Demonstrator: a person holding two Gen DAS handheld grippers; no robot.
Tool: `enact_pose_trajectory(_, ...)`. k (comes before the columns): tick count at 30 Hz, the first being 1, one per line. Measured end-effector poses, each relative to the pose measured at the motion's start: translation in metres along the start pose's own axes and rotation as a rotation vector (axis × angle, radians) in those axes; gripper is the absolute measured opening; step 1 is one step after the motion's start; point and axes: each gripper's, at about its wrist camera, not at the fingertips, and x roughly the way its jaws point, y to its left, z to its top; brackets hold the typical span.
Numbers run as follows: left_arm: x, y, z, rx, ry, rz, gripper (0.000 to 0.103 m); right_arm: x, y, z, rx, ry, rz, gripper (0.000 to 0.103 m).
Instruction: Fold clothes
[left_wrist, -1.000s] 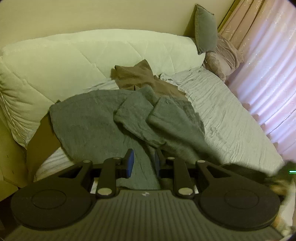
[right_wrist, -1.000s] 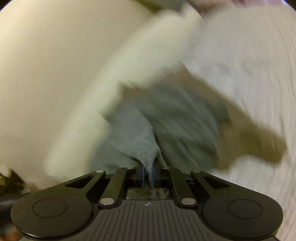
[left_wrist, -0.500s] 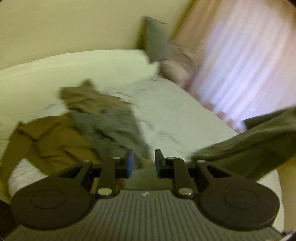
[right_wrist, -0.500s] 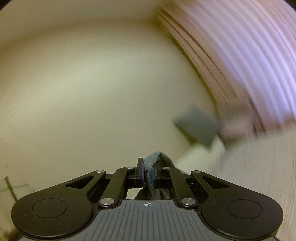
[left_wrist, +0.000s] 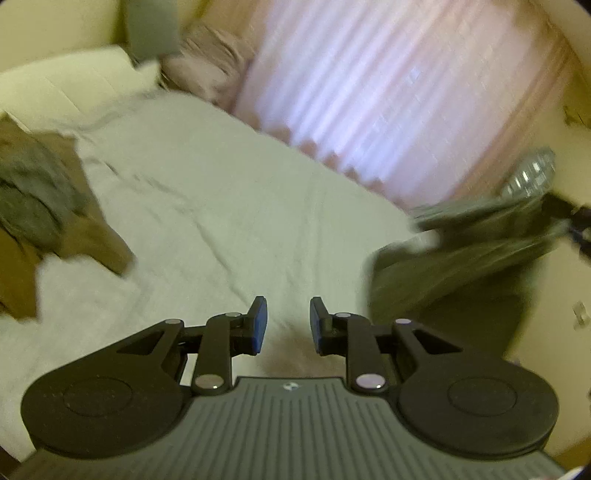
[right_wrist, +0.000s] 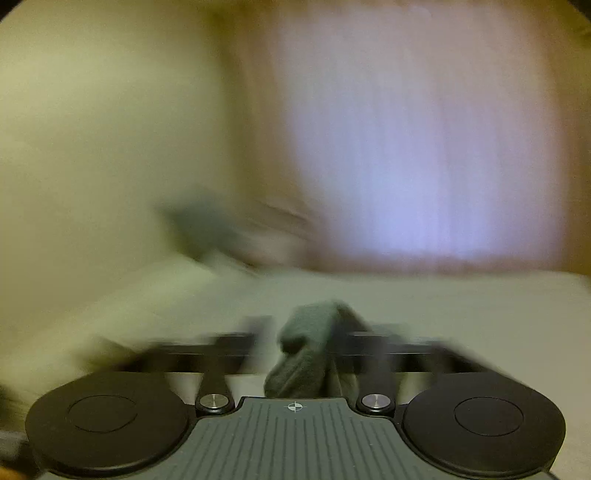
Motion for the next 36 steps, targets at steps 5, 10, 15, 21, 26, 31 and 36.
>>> enact_pose_trajectory(5, 0.025, -0.053, -0.033, 0.109, 0.133, -0.042, 0.021, -0.046, -0.067, -0.069, 0.15, 0.126, -0.209, 0.079)
enact_pose_trajectory(10, 0.038, -0.091, -0.057, 0.245, 0.218, -0.099, 0.023, -0.101, -0.087, -0.14, 0.279, 0.252, -0.322, 0.079)
enact_pose_trajectory(15, 0.04, -0.111, -0.074, 0.374, 0.299, -0.155, 0.024, -0.133, -0.086, -0.169, 0.408, 0.344, -0.429, 0.079)
enact_pose_trajectory(21, 0.036, -0.114, -0.093, 0.479, 0.374, -0.181, 0.028, -0.149, -0.044, -0.176, 0.467, 0.389, -0.492, 0.079)
enact_pose_trajectory(26, 0.03, -0.109, -0.114, 0.546, 0.419, -0.19, 0.028, -0.162, -0.022, -0.197, 0.527, 0.423, -0.545, 0.079)
enact_pose_trajectory(31, 0.033, -0.102, -0.125, 0.594, 0.448, -0.189, 0.028, -0.17, 0.004, -0.208, 0.569, 0.47, -0.581, 0.079)
enact_pose_trajectory(36, 0.032, -0.1, -0.122, 0.61, 0.454, -0.189, 0.03, -0.171, 0.016, -0.209, 0.57, 0.48, -0.581, 0.079)
